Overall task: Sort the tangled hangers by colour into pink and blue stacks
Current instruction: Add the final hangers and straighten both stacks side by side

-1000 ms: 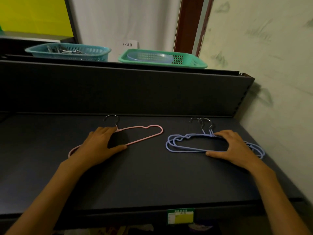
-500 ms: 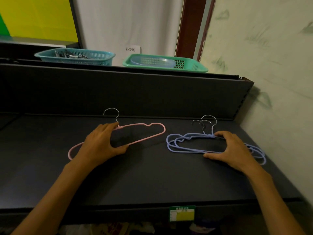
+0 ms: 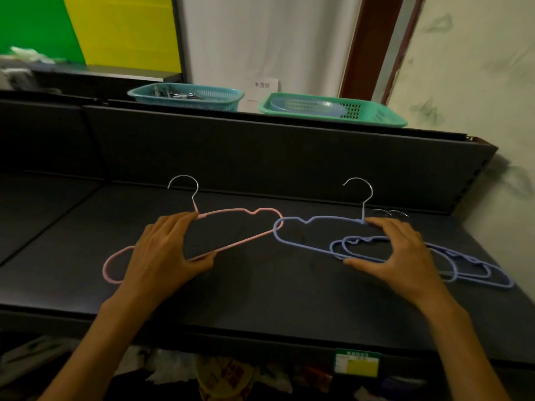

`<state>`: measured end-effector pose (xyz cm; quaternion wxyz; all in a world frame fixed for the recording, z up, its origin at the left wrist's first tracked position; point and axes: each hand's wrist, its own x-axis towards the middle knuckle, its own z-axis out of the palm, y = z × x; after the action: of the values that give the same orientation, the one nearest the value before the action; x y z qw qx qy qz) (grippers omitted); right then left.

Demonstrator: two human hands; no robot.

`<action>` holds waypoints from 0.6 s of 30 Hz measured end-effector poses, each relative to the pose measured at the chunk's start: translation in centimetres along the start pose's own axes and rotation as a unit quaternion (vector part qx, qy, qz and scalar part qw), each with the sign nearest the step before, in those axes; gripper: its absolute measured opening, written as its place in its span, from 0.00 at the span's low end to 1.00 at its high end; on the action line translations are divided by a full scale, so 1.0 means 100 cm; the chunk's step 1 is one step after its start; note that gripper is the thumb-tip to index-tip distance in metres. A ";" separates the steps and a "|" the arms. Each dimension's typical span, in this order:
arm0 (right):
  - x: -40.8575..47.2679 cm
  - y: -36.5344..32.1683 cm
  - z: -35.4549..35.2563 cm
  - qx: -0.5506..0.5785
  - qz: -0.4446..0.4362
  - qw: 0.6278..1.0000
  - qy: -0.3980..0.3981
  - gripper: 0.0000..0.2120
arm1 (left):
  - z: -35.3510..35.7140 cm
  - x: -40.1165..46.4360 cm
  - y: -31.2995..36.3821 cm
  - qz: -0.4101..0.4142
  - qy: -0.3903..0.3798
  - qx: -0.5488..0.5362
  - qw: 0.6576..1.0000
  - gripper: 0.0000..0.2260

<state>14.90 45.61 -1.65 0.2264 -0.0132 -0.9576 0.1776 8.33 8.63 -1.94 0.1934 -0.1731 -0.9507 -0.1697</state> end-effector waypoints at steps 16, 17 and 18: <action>0.020 -0.299 0.117 0.055 -0.114 0.991 -0.038 0.40 | -0.138 -0.111 -0.257 -0.050 0.066 0.047 0.995 0.35; 0.020 -0.321 0.127 0.062 -0.120 0.990 -0.037 0.39 | -0.147 -0.119 -0.276 -0.053 0.068 0.051 0.995 0.35; 0.021 -0.342 0.137 0.068 -0.125 0.989 -0.035 0.39 | -0.155 -0.127 -0.293 -0.057 0.072 0.054 0.994 0.35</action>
<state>8.90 9.23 -0.29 0.2131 0.1284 -0.9448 0.2131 12.52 -26.62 -1.39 0.2607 -0.0957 -0.9502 -0.1412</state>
